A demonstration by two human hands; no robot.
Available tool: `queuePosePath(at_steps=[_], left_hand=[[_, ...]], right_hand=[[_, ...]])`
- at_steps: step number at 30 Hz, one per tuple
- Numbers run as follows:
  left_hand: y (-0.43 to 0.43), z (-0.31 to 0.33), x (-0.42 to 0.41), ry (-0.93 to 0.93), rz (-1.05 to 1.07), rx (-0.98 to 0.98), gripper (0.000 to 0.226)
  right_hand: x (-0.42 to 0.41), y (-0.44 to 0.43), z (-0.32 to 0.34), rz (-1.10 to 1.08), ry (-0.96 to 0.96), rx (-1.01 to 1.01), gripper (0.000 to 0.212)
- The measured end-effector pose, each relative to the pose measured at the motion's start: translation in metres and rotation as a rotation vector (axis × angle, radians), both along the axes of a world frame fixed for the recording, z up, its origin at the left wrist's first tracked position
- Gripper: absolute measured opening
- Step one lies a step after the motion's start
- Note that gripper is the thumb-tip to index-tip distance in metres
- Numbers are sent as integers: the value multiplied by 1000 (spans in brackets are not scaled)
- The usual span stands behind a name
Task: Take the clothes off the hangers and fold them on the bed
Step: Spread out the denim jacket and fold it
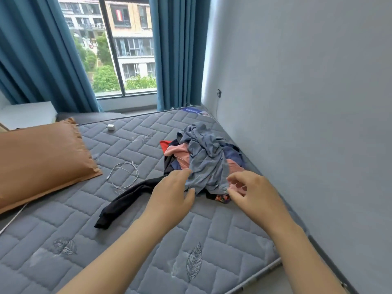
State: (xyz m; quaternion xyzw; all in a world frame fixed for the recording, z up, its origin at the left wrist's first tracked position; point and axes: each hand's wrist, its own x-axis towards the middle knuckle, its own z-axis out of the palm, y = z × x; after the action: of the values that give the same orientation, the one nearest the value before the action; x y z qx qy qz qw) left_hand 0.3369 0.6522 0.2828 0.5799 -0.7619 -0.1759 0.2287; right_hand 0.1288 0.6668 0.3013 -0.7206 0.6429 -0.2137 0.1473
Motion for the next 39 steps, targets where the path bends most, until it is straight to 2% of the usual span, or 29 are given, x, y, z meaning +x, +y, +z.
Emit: queuePosePath(at_steps=[12,21,29,34,39], left_hand=[[-78,-25,-179,37,74,64,44],[-100,-49,-196,47,108,107,36],[-110,-76,-215,72,171,152,41],[-125,-102,-239,67,269,209,43],[-149,-135,-295,79,409,323,42]], right_hand=[[-175,-102,-13,64,71,79,25],[-200,-128,-41,89,102,152,24],[-222,-155,-68,133,147,234,25],[-249,-191,-93,294,289,290,27],[-290,-251,-122,425,322,307,30]])
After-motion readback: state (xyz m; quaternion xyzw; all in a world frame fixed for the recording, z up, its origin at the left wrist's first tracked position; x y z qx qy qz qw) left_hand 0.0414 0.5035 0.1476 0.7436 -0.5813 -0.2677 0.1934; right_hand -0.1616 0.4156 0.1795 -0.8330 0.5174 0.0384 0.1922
